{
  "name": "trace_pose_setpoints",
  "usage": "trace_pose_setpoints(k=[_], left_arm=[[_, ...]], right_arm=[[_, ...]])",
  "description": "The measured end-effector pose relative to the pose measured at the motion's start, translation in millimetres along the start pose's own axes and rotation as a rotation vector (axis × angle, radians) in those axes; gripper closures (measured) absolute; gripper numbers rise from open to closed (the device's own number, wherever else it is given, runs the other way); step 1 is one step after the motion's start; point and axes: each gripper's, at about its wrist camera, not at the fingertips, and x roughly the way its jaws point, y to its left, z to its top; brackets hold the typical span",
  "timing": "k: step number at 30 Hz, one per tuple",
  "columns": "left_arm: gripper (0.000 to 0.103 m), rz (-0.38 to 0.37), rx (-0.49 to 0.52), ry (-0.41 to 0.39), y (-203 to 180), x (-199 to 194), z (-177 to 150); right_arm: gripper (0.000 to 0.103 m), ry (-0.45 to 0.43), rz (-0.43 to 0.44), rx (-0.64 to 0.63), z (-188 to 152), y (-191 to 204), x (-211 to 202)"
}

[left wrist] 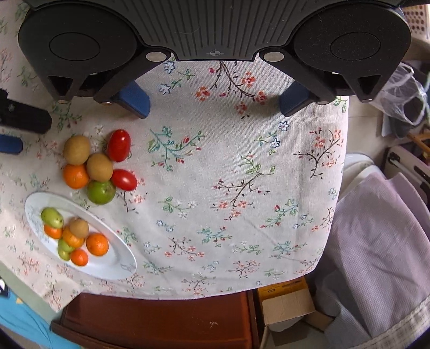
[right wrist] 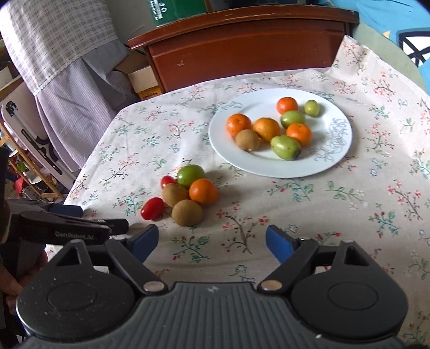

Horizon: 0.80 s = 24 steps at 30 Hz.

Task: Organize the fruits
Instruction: 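Move both tools back to the remaining fruit cluster, then grasp a red cherry tomato with the left tool while the right tool grasps a brown kiwi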

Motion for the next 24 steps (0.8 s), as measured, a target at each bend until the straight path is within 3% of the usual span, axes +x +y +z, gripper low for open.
trace_pose_setpoints(k=[6,13,15,20,24], left_arm=[[0.0,0.004,-0.005,-0.03,0.0,-1.3,-4.4],[0.0,-0.004,0.0,-0.028,-0.5,-0.7,-2.0],[0.0,-0.02,0.011,-0.035,-2.7,-1.8,-2.2],[0.001,-0.024,0.066,-0.097,-12.6,-8.8,-2.7],[0.002,-0.081,0.048,-0.145,-13.1,-13.5,1.0]], right_arm=[[0.044,0.002,0.025,-0.004,3.8,5.4,13.4],[0.05,-0.001,0.049,-0.01,6.4,11.1,22.4],[0.059,0.004,0.051,-0.004,6.6,11.0,25.3],[0.074,-0.01,0.065,0.008,6.1,9.4,28.9],[0.074,-0.01,0.052,0.035,8.2,5.3,21.8]])
